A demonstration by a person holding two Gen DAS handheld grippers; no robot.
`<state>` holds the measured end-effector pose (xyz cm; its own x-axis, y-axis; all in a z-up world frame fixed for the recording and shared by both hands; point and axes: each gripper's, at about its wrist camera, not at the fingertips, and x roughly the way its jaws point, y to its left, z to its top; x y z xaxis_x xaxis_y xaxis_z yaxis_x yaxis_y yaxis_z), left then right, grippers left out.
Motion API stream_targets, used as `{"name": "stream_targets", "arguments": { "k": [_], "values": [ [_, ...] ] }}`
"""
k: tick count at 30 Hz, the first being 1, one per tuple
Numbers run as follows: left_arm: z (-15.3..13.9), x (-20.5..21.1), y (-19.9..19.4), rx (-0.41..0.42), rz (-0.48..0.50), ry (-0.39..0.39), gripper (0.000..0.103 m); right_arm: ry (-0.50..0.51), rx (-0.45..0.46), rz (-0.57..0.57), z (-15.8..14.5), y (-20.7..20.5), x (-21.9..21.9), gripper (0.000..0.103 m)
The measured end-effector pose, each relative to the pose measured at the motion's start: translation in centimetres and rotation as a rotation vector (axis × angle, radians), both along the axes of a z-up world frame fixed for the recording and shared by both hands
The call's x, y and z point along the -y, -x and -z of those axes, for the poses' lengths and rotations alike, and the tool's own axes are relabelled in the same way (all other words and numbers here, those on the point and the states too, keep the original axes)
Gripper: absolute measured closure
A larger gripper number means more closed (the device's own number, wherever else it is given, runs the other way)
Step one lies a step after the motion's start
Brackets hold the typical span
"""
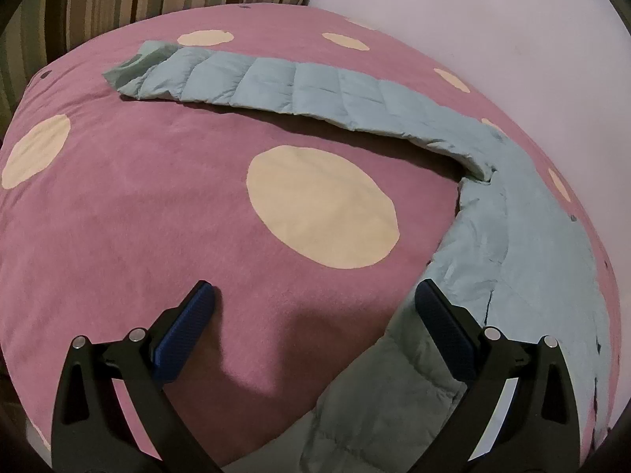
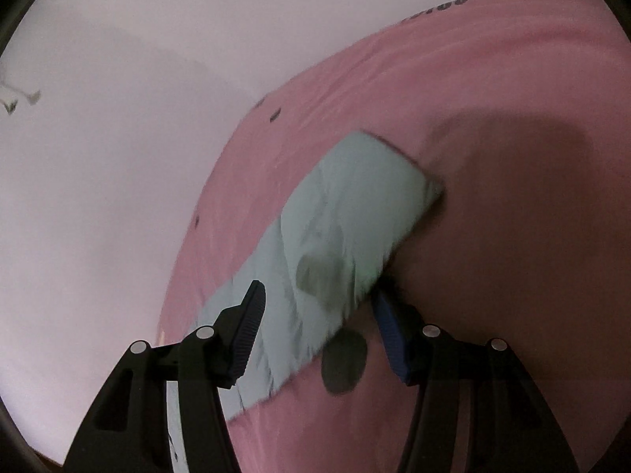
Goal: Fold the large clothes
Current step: 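Grasp the jacket sleeve cuff with the right gripper, then lift the sleeve with the right gripper and fold it across the jacket back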
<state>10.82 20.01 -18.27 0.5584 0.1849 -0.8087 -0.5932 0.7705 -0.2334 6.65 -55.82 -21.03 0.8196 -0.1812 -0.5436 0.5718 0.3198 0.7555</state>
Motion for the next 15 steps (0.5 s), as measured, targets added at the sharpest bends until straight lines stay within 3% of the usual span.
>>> {"name": "stream_targets", "arguments": {
  "k": [6,8,10,12,15],
  "values": [
    [0.4,0.7,-0.4,-0.02,0.0,-0.051,0.002,0.013,0.017,0.033,0.4,-0.6,1.2,0.048],
    [0.4,0.7,-0.3,-0.021,-0.002,-0.057,0.002,0.034,-0.005,0.029,0.2,-1.1,1.2,0.064],
    [0.5,0.7,-0.4,-0.023,-0.004,-0.061,0.002,0.024,-0.027,0.014,0.5,-1.7,1.7,0.092],
    [0.5,0.7,-0.3,-0.024,-0.004,-0.064,0.002,-0.004,-0.026,0.002,1.1,-1.7,2.1,0.097],
    [0.6,0.7,-0.2,-0.021,-0.005,-0.065,0.002,0.049,-0.03,-0.005,-0.2,-1.9,1.7,0.098]
  ]
}}
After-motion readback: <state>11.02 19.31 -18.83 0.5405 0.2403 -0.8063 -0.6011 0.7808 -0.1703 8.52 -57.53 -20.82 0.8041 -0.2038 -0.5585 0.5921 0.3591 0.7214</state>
